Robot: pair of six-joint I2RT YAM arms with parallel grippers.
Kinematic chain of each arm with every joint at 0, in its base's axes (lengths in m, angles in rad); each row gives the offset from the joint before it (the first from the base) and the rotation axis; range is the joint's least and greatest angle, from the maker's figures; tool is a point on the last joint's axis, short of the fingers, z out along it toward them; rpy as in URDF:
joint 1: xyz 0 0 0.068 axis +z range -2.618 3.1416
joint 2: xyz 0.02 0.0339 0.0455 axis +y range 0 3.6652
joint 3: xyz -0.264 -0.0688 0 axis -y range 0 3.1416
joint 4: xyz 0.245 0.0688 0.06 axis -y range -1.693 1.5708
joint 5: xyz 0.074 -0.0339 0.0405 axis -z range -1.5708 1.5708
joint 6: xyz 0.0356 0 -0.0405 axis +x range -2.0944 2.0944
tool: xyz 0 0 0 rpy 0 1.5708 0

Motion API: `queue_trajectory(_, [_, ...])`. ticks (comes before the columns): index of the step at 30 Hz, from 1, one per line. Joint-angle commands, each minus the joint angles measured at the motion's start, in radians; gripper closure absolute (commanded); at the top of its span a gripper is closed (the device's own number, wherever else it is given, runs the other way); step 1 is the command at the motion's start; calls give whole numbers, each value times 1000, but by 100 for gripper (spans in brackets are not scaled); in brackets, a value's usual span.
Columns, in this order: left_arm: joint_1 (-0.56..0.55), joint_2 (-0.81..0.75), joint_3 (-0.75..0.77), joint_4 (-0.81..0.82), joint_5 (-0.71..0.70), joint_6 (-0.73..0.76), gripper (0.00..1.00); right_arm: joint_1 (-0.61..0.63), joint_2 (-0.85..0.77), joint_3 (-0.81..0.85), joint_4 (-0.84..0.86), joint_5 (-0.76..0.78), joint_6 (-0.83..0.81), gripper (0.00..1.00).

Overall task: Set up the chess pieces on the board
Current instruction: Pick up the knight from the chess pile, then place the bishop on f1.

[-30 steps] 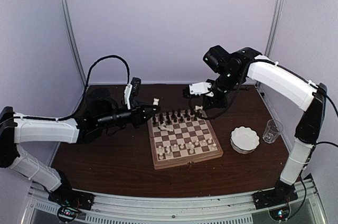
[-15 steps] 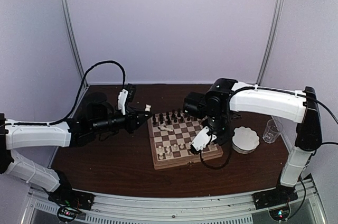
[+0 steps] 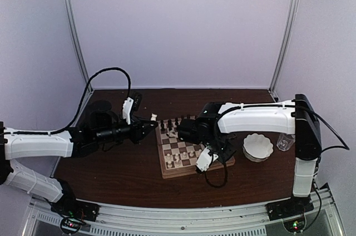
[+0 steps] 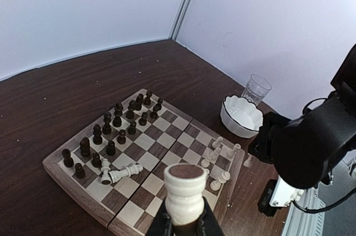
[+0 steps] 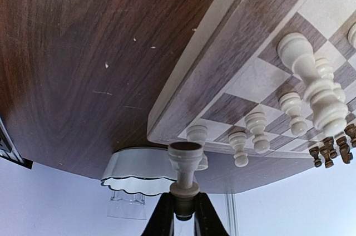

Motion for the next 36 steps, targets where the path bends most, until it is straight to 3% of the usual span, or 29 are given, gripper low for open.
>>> queue_trajectory(1, [-2, -20, -11, 20, -10, 9, 91, 20, 27, 26, 7, 54, 34, 90])
queue_trajectory(27, [-3, -14, -31, 40, 7, -19, 91, 30, 114, 1, 79, 180, 39, 86])
queue_trajectory(36, [-2, -2, -25, 35, 13, -22, 92, 30, 114, -21, 91, 172, 40, 77])
